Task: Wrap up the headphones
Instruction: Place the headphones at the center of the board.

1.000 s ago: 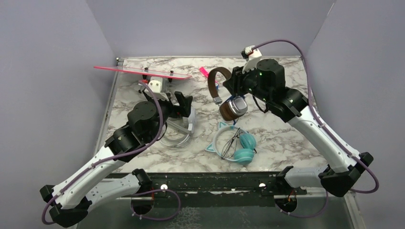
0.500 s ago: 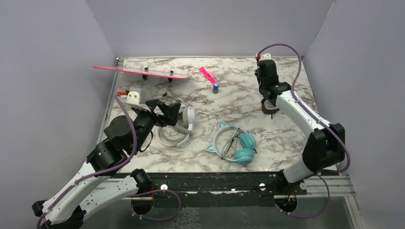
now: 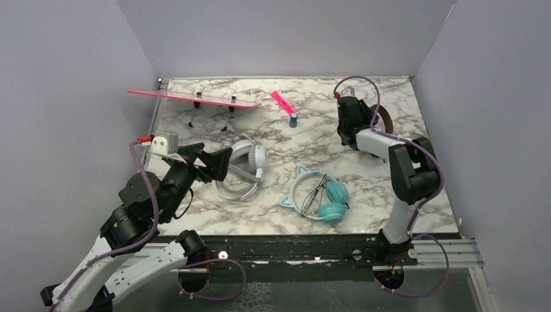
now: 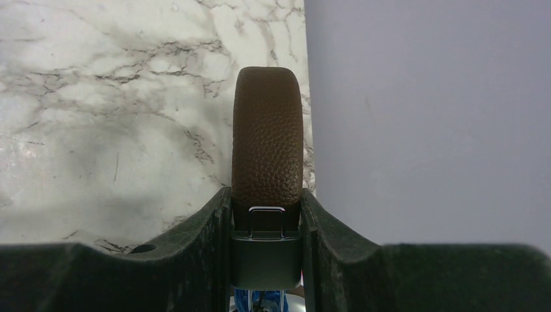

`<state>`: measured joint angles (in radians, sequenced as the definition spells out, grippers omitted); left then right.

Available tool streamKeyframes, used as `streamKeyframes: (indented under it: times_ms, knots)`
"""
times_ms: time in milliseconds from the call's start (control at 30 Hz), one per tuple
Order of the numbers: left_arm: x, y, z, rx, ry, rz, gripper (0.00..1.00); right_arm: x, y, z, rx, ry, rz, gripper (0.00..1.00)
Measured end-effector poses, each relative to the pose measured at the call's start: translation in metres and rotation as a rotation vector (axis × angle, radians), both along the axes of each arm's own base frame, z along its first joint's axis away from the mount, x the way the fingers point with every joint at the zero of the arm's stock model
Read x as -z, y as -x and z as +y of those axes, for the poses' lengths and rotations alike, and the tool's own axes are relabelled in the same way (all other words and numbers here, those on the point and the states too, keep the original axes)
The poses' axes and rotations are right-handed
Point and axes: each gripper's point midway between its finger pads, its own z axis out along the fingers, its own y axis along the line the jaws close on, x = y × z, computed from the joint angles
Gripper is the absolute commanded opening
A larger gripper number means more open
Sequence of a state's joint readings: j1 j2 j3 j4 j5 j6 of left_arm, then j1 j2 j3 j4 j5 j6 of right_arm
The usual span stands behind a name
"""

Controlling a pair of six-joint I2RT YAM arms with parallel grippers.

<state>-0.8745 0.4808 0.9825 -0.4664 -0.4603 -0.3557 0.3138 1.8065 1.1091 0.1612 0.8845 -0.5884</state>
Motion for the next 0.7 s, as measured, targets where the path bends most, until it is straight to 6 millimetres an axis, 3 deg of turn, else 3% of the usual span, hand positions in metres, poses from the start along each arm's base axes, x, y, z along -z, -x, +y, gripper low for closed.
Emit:
streamKeyframes:
  times_ms: [233,467,567,700]
  knots:
    - [0.003,0.005,0.008,-0.009,-0.002,0.006,0.92,0.056,-0.001,0.005,0.013,0.09,0.096,0.02]
    - [0.005,0.004,0.011,-0.023,-0.008,0.016,0.92,0.09,0.014,0.035,-0.036,0.136,0.183,0.6]
    - [0.006,0.004,0.011,-0.027,-0.006,0.019,0.93,0.098,0.018,0.05,-0.059,0.076,0.23,0.77]
    - [0.009,0.0,0.006,-0.027,-0.017,0.036,0.92,0.088,0.013,0.073,-0.077,-0.071,0.259,0.92]
